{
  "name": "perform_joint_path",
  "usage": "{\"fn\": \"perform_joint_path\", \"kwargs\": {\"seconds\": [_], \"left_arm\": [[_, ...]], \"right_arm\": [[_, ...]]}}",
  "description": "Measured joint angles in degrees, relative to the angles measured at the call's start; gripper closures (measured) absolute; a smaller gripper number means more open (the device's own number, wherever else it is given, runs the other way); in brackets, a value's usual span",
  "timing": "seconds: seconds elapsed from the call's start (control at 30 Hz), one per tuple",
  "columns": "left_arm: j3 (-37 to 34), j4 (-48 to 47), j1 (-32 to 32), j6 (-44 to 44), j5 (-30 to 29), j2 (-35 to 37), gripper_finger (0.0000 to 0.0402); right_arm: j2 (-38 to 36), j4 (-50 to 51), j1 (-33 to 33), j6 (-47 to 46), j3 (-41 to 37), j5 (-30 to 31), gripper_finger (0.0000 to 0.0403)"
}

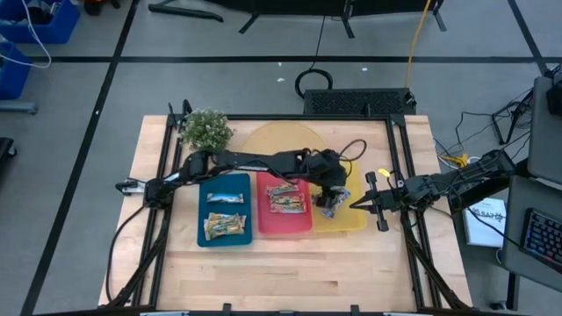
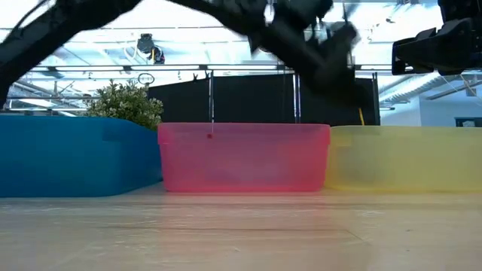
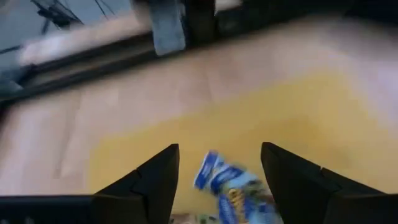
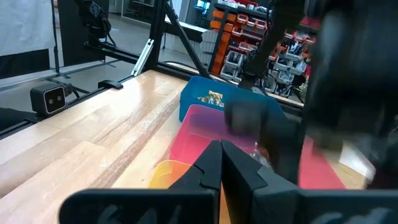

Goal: Pick and place Granola Bars by type
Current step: Return to Home Position

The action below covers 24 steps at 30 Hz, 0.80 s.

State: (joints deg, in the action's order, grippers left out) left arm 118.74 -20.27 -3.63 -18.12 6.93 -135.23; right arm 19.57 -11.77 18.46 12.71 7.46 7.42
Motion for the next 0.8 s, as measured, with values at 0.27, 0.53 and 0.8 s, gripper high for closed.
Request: {"fn": "perform_joint_path", "kwargs": {"seconds": [0.27, 0.53, 0.8], "left_arm": [[0.09, -22.92, 7.73, 2.58, -7.84, 16.69, 0.0225], [-7.09, -30.48, 17.92, 8.62, -21.31, 33.19, 0.0389], [-41.75, -1.44, 22.13, 8.12, -26.43, 55.64, 0.0396]], "right_arm": [[-0.04, -0.01, 0.00, 0.02, 0.00, -0.02, 0.0403], [-0.08, -3.03, 0.00, -2.33, 0.00, -0.02, 0.0403], [-2.82, -4.06, 0.02, -3.48, 0.00, 1.48, 0.0403]]}}
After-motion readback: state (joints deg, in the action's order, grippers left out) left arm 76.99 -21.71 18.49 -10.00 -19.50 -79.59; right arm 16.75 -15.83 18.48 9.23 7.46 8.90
